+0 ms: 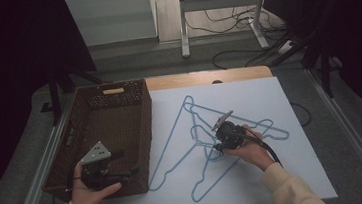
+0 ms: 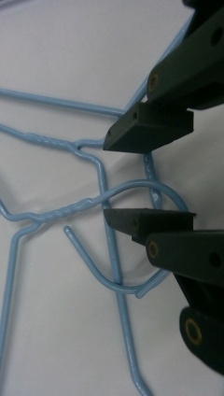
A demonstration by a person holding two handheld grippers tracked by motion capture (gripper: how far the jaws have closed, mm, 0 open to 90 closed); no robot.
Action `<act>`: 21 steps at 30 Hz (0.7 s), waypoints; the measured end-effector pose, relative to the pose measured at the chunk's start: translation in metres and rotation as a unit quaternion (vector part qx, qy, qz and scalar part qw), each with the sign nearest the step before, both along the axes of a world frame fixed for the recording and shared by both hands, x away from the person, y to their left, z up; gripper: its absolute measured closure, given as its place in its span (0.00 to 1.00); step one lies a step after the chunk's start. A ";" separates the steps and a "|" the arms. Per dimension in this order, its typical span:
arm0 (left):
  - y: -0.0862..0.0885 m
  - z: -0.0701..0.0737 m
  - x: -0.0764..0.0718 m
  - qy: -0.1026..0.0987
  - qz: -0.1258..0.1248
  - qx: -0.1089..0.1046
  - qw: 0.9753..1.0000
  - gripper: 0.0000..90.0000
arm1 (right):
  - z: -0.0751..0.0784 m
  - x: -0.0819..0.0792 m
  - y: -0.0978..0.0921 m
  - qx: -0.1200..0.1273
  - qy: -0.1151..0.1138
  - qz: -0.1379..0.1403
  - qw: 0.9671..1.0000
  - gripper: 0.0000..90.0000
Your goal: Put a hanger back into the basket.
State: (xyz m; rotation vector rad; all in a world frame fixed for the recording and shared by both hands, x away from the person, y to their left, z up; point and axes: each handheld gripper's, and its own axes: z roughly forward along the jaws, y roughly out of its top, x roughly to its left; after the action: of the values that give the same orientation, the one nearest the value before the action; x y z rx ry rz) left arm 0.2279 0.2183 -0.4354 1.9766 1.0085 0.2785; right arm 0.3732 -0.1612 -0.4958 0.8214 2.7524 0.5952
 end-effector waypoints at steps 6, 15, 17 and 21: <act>-0.001 0.000 0.000 0.000 -0.001 0.000 1.000 0.21 | -0.005 0.000 0.006 -0.027 -0.007 0.024 0.999 0.85; -0.006 0.003 0.000 -0.005 -0.003 0.003 1.000 0.21 | 0.006 -0.001 0.004 -0.009 -0.005 0.038 0.999 0.92; -0.009 0.005 0.000 -0.006 -0.005 0.003 1.000 0.21 | 0.012 -0.003 0.003 -0.004 -0.001 0.035 0.999 0.92; -0.016 0.008 -0.001 -0.011 -0.015 0.007 1.000 0.22 | 0.022 -0.011 0.000 0.003 0.002 0.026 1.000 0.92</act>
State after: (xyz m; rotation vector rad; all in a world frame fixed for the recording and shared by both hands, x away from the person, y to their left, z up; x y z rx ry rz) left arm 0.2266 0.2021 -0.4271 1.9956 0.9638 0.2906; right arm 0.3624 -0.1615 -0.4741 0.7546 2.7852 0.6127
